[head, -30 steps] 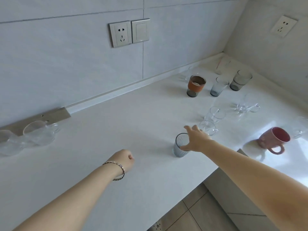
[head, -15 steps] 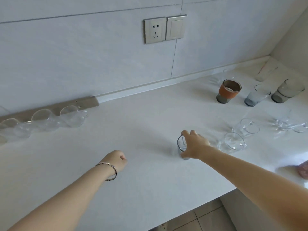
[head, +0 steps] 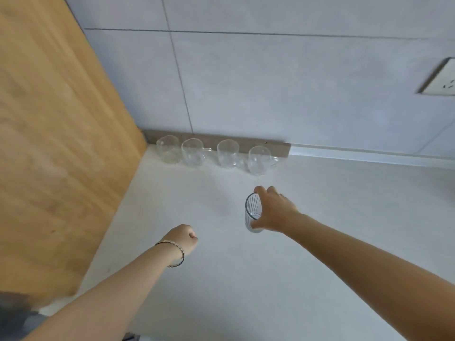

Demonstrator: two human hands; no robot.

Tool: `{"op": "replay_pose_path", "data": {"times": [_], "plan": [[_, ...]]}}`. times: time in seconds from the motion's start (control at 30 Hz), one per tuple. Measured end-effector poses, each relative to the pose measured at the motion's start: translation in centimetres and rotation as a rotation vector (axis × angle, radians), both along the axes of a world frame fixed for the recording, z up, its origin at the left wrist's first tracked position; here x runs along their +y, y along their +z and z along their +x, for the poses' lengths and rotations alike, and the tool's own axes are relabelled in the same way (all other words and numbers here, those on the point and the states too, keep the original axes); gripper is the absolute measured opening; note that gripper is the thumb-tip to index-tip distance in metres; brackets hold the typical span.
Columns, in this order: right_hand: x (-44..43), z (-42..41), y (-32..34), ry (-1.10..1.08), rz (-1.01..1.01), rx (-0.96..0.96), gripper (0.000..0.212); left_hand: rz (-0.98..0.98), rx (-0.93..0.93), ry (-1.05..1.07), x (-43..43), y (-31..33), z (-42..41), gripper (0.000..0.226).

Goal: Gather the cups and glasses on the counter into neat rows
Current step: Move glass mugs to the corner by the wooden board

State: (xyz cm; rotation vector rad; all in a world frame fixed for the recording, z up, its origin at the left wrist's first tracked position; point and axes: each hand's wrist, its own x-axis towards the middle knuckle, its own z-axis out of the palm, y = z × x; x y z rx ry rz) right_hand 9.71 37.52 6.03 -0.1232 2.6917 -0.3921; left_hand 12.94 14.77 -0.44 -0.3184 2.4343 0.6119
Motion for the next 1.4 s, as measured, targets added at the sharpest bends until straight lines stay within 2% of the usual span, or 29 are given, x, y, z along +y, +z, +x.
{"op": "replay_pose_path", "data": {"times": [0.27,0.47,0.63,0.7,0.8,1.07,1.23,1.3,1.4], "plan": [[-18.5,-6.2,-1.4,-0.014,-0.071,-0.028,0.086,-0.089,-0.070,0.015,-14.6,-0.3,-2.8,0.033],[-26.3,-11.2,-3.3,-0.016,-0.060,0.048,0.081,-0.071,-0.084,-0.016,-17.2,-1.1,-5.8,0.014],[-29.1,-14.1,-5.0,-0.060,-0.054,0.027,0.079,-0.054,-0.074,-0.016,-17.8,-1.6,-7.8,0.013],[-29.4,-14.6,-5.7,-0.069,-0.046,0.014,0.080,-0.053,-0.074,-0.017,-18.1,-1.9,-8.5,0.016],[-29.6,-14.9,-6.4,-0.092,-0.055,0.024,0.083,-0.047,-0.080,-0.009,-18.6,-2.4,-9.2,0.032],[-27.7,-13.4,-5.5,-0.128,-0.284,0.003,0.084,-0.081,-0.068,-0.074,-18.4,-2.0,-9.6,0.036],[-19.6,-8.9,-5.8,-0.103,-0.164,-0.223,0.063,-0.103,-0.052,-0.235,-14.8,-1.3,-9.4,0.038],[-15.4,-6.7,-5.7,-0.131,-0.104,-0.307,0.051,-0.097,-0.048,-0.313,-12.1,-0.9,-9.5,0.039],[-8.7,-3.2,-5.1,-0.217,-0.028,-0.366,0.045,-0.093,-0.032,-0.470,-6.5,0.4,-9.7,0.039]]}}
